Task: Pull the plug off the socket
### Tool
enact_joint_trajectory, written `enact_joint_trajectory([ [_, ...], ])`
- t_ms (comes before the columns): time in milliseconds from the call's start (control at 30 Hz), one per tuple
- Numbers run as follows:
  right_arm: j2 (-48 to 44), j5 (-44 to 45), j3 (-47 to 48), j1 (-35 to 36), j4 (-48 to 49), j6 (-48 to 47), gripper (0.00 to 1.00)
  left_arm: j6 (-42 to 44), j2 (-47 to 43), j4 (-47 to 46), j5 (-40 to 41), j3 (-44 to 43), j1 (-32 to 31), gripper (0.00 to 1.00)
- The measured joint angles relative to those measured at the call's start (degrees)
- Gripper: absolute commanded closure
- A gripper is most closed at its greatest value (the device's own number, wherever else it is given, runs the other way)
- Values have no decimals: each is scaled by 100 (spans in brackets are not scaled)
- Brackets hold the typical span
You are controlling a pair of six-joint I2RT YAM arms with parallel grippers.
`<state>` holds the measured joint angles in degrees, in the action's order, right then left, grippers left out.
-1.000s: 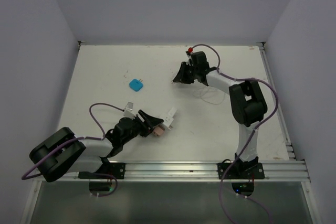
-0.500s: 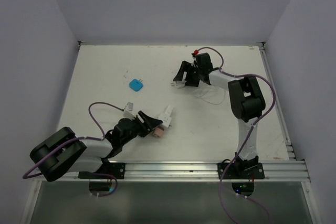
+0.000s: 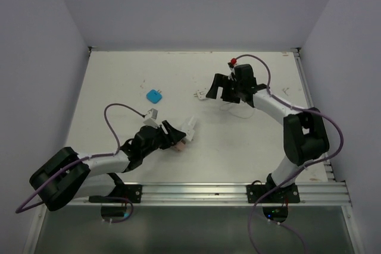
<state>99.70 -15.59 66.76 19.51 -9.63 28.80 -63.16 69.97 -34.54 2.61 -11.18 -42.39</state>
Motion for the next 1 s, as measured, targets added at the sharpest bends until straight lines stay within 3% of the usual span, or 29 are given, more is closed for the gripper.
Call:
enact_joint_trajectory([
  [200,-1231,4,-981,-2,-33,-177,1,785,-42,992,269,-603,-76,100],
  [767,-2476,-81,-1943,-2,-223,-435,1,1991,634,2452,1145,-1991,-1145,64],
  [1000,-2684,-90,-2131,-2,-341,-494,1,2052,647,2579,1180,-2065,-1207,30],
])
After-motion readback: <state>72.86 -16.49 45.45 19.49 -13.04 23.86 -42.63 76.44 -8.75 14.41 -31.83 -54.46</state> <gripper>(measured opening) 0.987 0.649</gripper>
